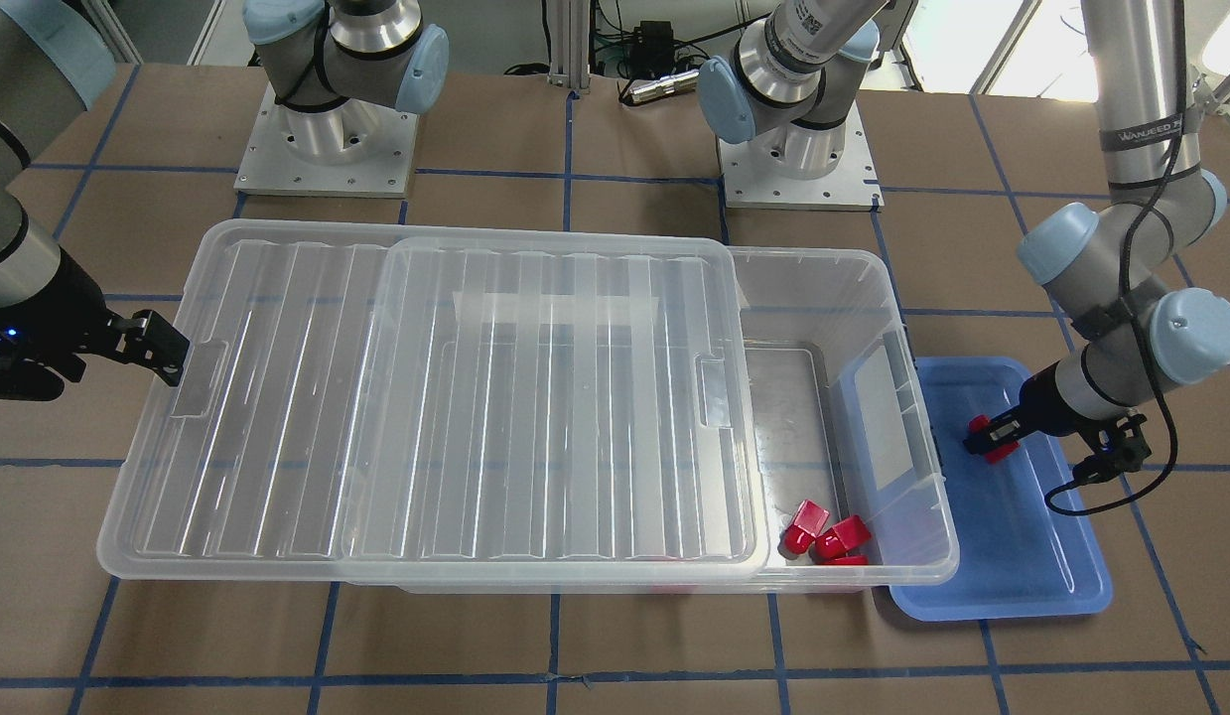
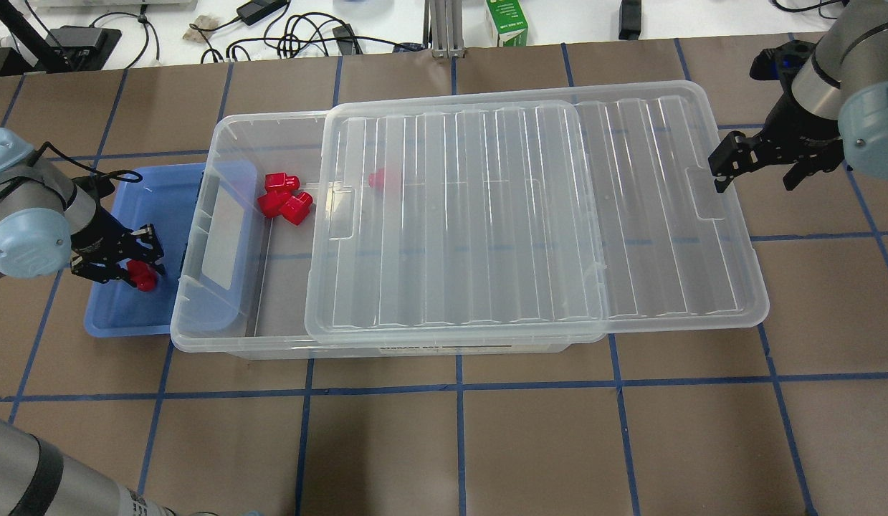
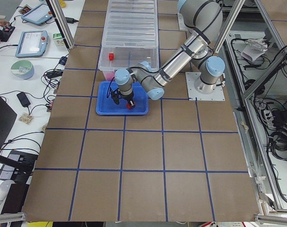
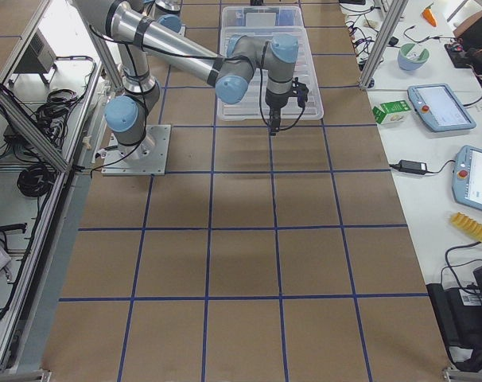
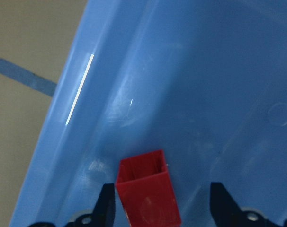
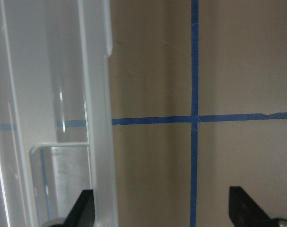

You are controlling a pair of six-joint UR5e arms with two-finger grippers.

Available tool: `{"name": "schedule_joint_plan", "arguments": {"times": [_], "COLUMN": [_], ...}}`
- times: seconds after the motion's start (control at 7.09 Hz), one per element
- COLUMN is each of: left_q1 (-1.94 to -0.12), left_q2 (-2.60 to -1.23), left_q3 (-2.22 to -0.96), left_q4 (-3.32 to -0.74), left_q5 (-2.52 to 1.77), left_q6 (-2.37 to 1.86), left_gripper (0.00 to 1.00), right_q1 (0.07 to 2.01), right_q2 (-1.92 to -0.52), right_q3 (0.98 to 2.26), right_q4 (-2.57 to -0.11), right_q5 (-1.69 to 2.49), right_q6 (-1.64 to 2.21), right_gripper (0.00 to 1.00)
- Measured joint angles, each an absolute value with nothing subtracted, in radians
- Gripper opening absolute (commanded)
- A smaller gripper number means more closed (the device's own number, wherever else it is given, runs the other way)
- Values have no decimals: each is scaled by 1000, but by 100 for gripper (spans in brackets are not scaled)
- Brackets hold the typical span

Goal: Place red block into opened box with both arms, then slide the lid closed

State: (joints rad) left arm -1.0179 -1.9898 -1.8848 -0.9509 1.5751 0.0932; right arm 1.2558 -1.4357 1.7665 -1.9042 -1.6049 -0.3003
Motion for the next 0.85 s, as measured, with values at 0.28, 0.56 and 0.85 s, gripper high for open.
{"name": "schedule_joint_plan", "arguments": {"times": [0.28, 0.56, 0.85], "left_q1": [-1022, -1066, -1199], "left_q2": [-1960, -1897, -1834], "left_q3": [-1854, -1704, -1537], "left_q4": [-1000, -1227, -1450], "left_q5": [1573, 1568, 1570], "left_q6": [96, 97, 96], "left_gripper": [5, 7, 7], "right_q1": [1218, 1207, 1209], "right_q2": [-1437, -1439, -1447], "right_q3": [1766, 1762, 1700], "right_q4": [-1903, -1903, -1851], "right_q5": [-1604, -1596, -1544], "right_q6": [-341, -344, -327], "right_gripper": [100, 100, 100]}}
